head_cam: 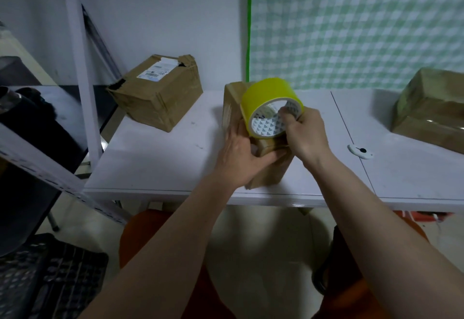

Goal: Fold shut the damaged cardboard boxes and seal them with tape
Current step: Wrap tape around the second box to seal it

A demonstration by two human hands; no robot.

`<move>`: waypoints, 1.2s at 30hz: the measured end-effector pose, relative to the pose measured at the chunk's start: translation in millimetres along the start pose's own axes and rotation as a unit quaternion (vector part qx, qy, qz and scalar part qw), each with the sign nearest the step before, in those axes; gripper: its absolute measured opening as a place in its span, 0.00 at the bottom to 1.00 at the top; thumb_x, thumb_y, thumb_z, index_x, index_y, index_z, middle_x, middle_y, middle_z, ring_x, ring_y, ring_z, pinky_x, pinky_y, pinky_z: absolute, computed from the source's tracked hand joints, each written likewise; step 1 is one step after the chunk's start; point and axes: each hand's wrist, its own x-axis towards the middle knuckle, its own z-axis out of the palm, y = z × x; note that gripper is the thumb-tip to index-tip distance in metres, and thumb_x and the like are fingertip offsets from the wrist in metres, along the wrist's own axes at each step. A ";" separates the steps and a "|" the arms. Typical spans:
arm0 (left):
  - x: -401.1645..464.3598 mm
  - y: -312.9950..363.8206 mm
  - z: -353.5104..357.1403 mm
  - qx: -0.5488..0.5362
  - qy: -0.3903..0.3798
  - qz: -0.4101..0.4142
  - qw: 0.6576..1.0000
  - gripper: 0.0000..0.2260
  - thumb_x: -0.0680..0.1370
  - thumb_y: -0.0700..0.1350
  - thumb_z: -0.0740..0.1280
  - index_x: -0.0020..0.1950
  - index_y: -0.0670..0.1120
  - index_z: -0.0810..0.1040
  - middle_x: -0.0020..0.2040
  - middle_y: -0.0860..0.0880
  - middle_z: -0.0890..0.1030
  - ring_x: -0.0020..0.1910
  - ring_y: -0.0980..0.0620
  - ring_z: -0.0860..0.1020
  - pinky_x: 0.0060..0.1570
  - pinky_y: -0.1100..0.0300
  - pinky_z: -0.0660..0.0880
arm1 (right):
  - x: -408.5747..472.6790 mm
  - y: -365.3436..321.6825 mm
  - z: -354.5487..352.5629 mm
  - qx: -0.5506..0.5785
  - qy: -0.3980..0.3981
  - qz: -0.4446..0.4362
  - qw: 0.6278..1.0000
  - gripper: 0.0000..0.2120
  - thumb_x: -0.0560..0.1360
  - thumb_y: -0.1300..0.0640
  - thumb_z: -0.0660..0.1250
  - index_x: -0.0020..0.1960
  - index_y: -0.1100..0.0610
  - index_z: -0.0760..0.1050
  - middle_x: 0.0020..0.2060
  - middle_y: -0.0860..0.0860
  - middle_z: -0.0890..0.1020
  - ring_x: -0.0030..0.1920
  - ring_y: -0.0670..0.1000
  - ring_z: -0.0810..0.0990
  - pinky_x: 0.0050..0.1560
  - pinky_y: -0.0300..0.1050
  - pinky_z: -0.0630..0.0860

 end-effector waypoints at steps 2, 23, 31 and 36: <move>-7.4 -6.6 -5.8 0.032 0.003 0.014 0.999 0.41 0.67 0.61 0.73 0.74 0.45 0.63 0.76 0.52 0.57 0.73 0.53 0.60 0.69 0.53 0.65 | 6.3 2.8 -6.1 0.080 0.028 0.028 0.996 0.08 0.73 0.63 0.61 0.41 0.64 0.78 0.38 0.58 0.78 0.43 0.59 0.80 0.44 0.55 0.78; 3.0 9.0 -14.3 0.279 -0.010 0.012 0.960 0.48 0.66 0.76 0.59 0.77 0.49 0.54 0.77 0.47 0.54 0.76 0.46 0.49 0.74 0.46 0.50 | 13.7 6.6 -23.2 0.237 0.054 0.094 0.965 0.12 0.76 0.67 0.59 0.38 0.56 0.75 0.37 0.57 0.78 0.34 0.55 0.80 0.24 0.45 0.78; 3.0 12.9 -13.1 0.278 -0.033 -0.011 0.960 0.48 0.66 0.76 0.58 0.78 0.49 0.52 0.78 0.49 0.53 0.76 0.49 0.48 0.72 0.41 0.54 | 15.3 38.1 -25.6 0.247 0.055 0.186 0.949 0.09 0.77 0.64 0.64 0.39 0.58 0.72 0.37 0.58 0.77 0.35 0.57 0.79 0.26 0.49 0.80; -1.6 10.6 -17.1 0.263 -0.022 -0.006 0.965 0.48 0.66 0.75 0.60 0.77 0.49 0.53 0.78 0.49 0.53 0.77 0.48 0.49 0.73 0.44 0.55 | 12.9 55.0 -23.8 0.268 0.058 0.228 0.934 0.07 0.76 0.66 0.64 0.39 0.59 0.72 0.37 0.59 0.77 0.36 0.58 0.79 0.24 0.47 0.79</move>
